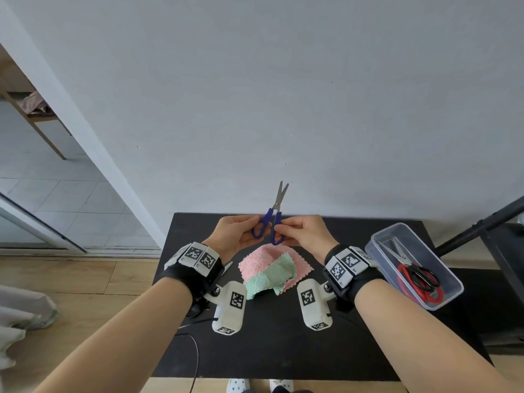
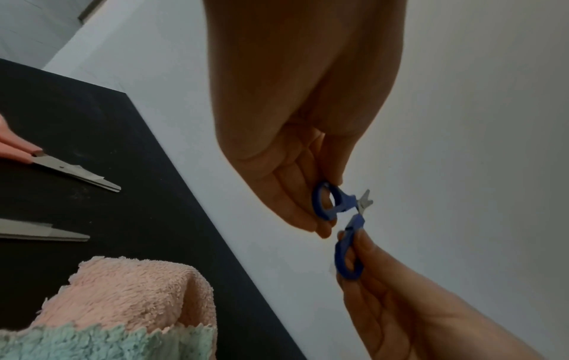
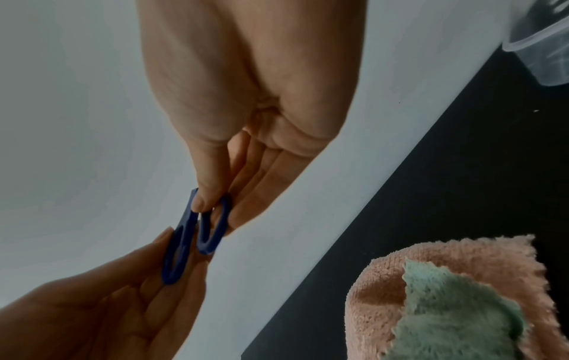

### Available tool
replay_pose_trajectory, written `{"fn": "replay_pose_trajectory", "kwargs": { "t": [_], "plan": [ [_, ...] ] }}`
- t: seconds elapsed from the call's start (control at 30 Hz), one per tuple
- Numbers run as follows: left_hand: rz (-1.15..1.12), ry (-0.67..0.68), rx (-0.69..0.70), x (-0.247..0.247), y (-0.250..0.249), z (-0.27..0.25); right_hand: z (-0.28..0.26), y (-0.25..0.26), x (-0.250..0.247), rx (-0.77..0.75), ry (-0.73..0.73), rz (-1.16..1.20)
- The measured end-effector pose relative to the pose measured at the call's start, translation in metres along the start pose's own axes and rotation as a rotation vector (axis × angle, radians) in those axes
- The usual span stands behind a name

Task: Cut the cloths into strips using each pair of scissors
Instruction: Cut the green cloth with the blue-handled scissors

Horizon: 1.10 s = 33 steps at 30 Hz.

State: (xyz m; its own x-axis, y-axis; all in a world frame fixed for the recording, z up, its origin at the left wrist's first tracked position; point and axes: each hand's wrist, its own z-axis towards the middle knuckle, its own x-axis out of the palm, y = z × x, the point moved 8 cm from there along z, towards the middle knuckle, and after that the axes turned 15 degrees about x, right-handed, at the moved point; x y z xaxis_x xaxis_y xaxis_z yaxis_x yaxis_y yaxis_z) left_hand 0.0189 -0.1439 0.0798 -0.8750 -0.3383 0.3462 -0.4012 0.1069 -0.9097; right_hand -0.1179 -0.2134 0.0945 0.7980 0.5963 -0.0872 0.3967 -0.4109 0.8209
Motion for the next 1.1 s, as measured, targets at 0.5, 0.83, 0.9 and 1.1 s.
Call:
{"fn": "replay_pose_trajectory", "kwargs": {
  "t": [0.5, 0.83, 0.9, 1.1],
  "plan": [
    [0.094, 0.106, -0.056, 0.031, 0.014, 0.008, -0.001, 0.0, -0.024, -0.071, -0.119, -0.024],
    [0.171, 0.228, -0.074, 0.074, 0.032, 0.012, -0.023, -0.005, -0.063, -0.121, -0.312, -0.385],
    [0.209, 0.28, -0.069, 0.092, 0.037, 0.014, -0.026, -0.013, -0.079, -0.087, -0.356, -0.414],
    [0.719, 0.363, 0.015, 0.134, 0.055, 0.03, -0.042, -0.034, -0.13, -0.007, -0.443, -0.433]
  ]
}}
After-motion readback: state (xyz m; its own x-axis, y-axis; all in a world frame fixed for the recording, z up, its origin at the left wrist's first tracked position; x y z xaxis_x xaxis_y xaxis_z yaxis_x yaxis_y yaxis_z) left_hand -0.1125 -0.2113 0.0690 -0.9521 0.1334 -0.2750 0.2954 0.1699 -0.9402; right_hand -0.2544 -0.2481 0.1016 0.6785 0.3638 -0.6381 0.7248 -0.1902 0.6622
